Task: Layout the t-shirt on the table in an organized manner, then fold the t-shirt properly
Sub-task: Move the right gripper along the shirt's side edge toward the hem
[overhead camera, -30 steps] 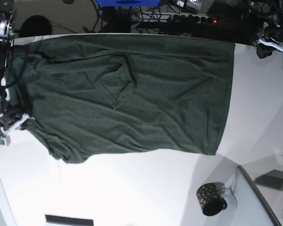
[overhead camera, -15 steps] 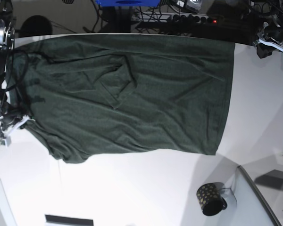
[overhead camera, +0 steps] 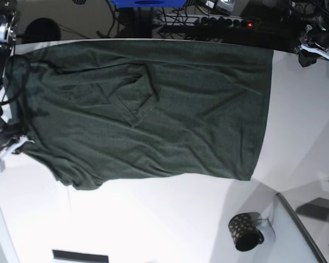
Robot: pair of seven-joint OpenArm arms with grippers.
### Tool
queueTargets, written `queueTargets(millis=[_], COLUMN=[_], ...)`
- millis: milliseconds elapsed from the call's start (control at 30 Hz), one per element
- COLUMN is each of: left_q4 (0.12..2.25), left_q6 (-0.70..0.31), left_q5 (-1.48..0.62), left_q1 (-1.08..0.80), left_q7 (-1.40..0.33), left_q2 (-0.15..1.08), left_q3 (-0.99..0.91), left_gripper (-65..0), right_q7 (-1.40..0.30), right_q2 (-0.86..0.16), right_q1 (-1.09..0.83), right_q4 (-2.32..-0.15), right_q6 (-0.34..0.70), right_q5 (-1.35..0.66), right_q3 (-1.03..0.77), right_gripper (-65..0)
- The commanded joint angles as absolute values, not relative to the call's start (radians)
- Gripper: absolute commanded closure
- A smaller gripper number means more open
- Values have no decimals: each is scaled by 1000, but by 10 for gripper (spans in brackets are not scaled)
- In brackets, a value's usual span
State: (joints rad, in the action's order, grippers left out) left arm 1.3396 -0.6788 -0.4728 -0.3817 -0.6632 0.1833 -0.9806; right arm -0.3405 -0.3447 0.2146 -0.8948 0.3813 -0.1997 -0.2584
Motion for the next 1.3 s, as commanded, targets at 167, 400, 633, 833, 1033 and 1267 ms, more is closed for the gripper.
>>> queueTargets(millis=[167, 400, 633, 833, 1033, 1267], left_q4=[1354, 1354, 1354, 1354, 1354, 1354], left_q6=[-680, -680, -680, -680, -680, -680], left_q5=[-487, -487, -487, -487, -487, -487], left_q1=[-381, -381, -383, -381, -380, -380], left_q7=[-645, -645, -645, -645, -645, -645], left_q2=[200, 200, 200, 200, 200, 200], left_q3=[-987, -986, -987, -987, -986, -986], left_gripper=[-127, -127, -127, -127, -127, -127], right_q7=[-375, -377, -433, -479, -526, -608], right_q2=[-361, -335, -295, -255, -246, -252], right_q1=[186, 90, -31, -110, -120, 114], right_q4=[-1010, -1129, -1290, -1351, -1465, -1314], right_q6=[380, 380, 380, 380, 380, 387], right_q5=[-213, -213, -213, -213, -209, -208], right_q3=[-266, -268, -268, -268, -268, -259], right_gripper=[-2, -2, -2, -2, -201, -300])
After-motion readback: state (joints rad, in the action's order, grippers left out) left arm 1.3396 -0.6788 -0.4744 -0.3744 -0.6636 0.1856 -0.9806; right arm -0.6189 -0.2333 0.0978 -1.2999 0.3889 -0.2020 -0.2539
